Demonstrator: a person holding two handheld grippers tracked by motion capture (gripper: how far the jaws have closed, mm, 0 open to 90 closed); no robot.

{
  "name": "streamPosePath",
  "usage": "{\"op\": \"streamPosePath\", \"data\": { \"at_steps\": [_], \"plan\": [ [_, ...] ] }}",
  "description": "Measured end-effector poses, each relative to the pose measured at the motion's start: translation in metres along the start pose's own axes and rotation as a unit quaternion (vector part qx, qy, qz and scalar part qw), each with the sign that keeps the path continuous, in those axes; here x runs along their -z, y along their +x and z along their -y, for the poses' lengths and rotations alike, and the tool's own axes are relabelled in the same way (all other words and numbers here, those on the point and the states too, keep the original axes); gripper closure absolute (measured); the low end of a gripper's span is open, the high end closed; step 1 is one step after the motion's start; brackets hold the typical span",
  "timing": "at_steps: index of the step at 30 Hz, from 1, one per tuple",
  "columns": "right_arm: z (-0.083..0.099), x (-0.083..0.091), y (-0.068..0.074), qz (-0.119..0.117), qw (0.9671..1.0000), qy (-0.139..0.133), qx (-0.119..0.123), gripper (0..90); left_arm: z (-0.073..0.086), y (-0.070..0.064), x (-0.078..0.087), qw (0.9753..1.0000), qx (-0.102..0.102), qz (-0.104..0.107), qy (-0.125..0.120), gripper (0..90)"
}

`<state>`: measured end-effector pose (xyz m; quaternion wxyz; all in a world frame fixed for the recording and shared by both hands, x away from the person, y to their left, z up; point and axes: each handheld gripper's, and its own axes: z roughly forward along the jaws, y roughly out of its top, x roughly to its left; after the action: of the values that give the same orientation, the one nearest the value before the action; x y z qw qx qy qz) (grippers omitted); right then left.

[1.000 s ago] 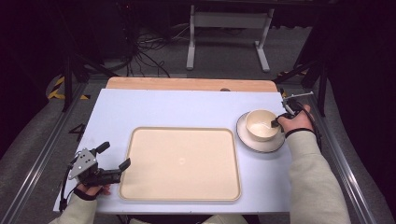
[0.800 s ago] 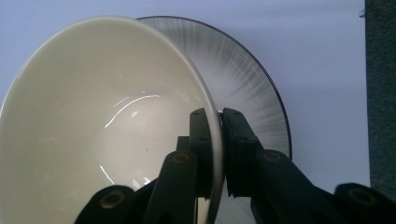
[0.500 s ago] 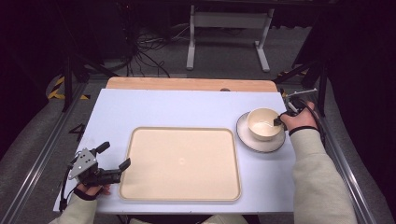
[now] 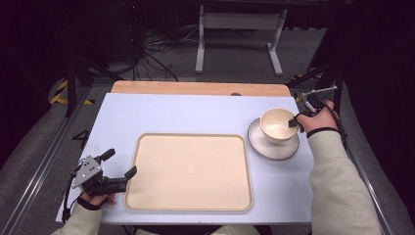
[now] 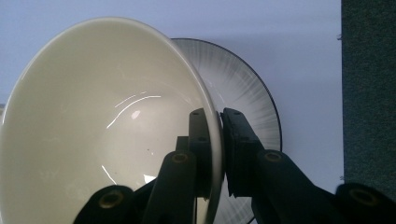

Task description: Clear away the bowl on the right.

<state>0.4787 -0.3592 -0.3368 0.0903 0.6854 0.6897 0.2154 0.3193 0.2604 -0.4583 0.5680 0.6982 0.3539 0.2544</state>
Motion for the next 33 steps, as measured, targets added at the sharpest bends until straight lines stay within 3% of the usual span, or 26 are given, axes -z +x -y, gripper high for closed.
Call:
{"op": "streamPosePath", "data": {
  "at_steps": [10,25,33],
  "plan": [
    [-0.003,0.014,0.008,0.001,0.9999,-0.004,0.009,83.0,0.000,0.000,0.000,1.0000,0.000,0.001,0.000,0.1],
    [-0.003,0.019,0.033,-0.013,0.9995,0.002,0.030,82.9,0.000,0.000,0.000,1.0000,-0.001,0.001,0.000,0.1],
    [0.001,0.020,0.054,-0.026,0.9987,0.004,0.043,82.9,0.000,0.000,0.000,1.0000,-0.001,0.001,0.000,0.1]
  ]
}}
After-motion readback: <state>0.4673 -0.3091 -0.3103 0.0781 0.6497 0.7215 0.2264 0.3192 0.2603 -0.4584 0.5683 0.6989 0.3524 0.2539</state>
